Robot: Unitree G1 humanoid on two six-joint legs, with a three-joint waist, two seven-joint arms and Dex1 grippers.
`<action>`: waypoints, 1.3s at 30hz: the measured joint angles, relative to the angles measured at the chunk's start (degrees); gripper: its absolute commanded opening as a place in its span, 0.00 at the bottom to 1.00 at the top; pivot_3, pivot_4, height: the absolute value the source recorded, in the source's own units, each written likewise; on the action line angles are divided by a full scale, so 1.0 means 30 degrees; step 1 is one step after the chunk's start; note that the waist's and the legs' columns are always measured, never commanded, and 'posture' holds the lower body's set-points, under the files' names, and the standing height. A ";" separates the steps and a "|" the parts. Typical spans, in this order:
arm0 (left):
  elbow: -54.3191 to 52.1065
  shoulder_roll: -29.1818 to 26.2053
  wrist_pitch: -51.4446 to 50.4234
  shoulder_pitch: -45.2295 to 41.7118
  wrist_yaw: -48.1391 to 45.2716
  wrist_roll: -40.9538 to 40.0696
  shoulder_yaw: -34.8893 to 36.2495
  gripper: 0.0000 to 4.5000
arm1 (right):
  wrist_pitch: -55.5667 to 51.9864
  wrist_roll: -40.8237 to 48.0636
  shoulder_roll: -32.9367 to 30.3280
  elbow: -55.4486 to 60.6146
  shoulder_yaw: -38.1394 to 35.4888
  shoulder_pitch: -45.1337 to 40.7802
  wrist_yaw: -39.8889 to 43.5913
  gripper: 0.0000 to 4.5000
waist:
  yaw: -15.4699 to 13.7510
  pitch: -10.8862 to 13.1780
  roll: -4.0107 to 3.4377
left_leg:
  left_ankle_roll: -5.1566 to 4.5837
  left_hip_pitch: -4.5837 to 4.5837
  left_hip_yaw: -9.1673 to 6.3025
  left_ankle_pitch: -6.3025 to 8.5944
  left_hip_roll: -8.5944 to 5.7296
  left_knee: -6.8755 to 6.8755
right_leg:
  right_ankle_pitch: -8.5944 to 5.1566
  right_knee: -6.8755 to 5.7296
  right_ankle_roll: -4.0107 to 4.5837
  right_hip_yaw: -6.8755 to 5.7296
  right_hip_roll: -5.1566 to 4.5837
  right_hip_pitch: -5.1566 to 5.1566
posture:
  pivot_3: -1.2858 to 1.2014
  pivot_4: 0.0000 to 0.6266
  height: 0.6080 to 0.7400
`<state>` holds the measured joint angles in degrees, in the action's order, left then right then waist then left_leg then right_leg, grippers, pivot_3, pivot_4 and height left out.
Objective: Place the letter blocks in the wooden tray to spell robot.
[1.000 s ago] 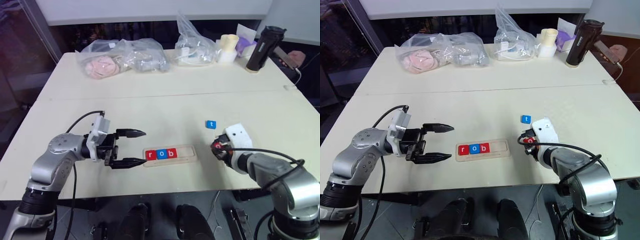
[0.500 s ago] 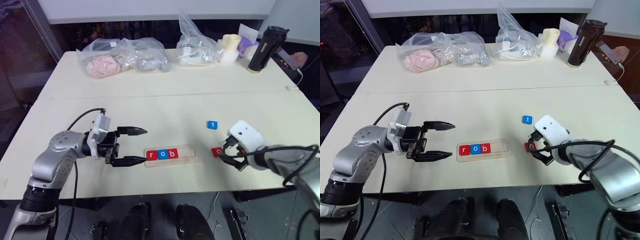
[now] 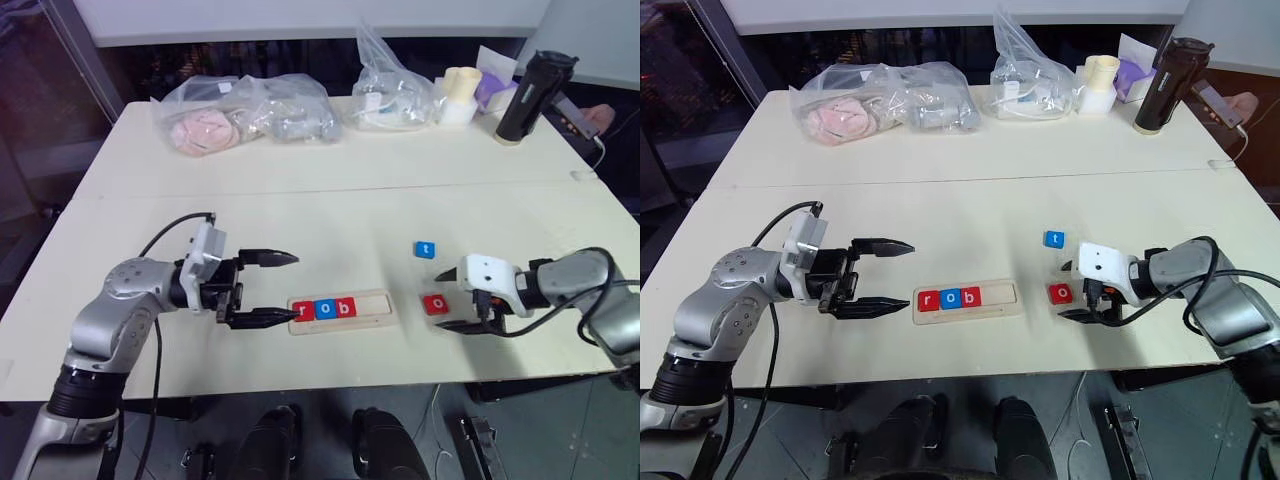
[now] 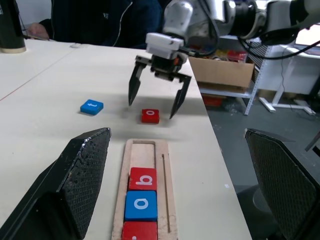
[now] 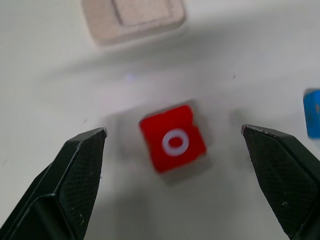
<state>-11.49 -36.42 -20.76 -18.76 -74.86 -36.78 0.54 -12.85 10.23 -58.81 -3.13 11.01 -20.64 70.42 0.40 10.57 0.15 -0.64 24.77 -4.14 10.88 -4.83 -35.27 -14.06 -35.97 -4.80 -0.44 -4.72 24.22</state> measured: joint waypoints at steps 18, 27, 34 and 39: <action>-0.0379 -0.0103 -0.0044 0.0359 0.0482 -0.0003 0.0005 1.00 | 0.0588 -0.0511 0.1149 -0.1223 -0.0228 -0.0257 0.1020 0.25 | -0.0342 -0.0002 0.0001 | 0.0005 -0.0004 0.0008 0.0001 0.0002 -0.0041 | 0.0005 -0.0035 0.0009 0.0015 0.0003 0.0000 | 0.52 0.24 0.98; -0.0711 -0.0126 -0.0041 0.0735 0.0541 0.0000 0.0003 1.00 | -0.1607 -0.0331 0.2244 0.2268 0.0284 -0.1948 0.1146 0.25 | -0.0414 -0.0003 0.0000 | 0.0006 -0.0004 0.0020 0.0002 0.0002 -0.0035 | 0.0005 -0.0038 0.0009 0.0030 0.0002 0.0012 | 0.52 0.24 0.98; -0.0747 -0.0183 -0.0030 0.0783 0.0588 -0.0006 0.0070 1.00 | -0.1814 -0.1092 0.3809 0.2662 0.2137 -0.2360 0.1145 0.25 | -0.0365 -0.0002 0.0001 | 0.0006 -0.0004 0.0025 0.0001 0.0002 -0.0045 | 0.0007 -0.0049 0.0009 0.0032 0.0003 0.0018 | 0.52 0.24 0.98; -0.0909 -0.0282 -0.0031 0.0978 0.0604 -0.0019 0.0113 1.00 | -0.1740 -0.1558 0.4369 0.2359 0.2669 -0.2853 0.1008 0.25 | -0.0358 -0.0002 0.0001 | 0.0005 -0.0004 0.0026 0.0000 0.0002 -0.0045 | 0.0008 -0.0050 0.0008 0.0034 0.0005 0.0021 | 0.52 0.24 0.98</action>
<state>-14.22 -37.27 -20.86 -15.82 -73.05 -36.84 0.88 -18.07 5.56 -45.70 3.94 19.02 -29.20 73.44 -0.68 10.56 0.16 -0.63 24.76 -4.06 10.88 -4.83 -35.40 -14.04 -36.12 -4.78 -0.34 -4.71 24.28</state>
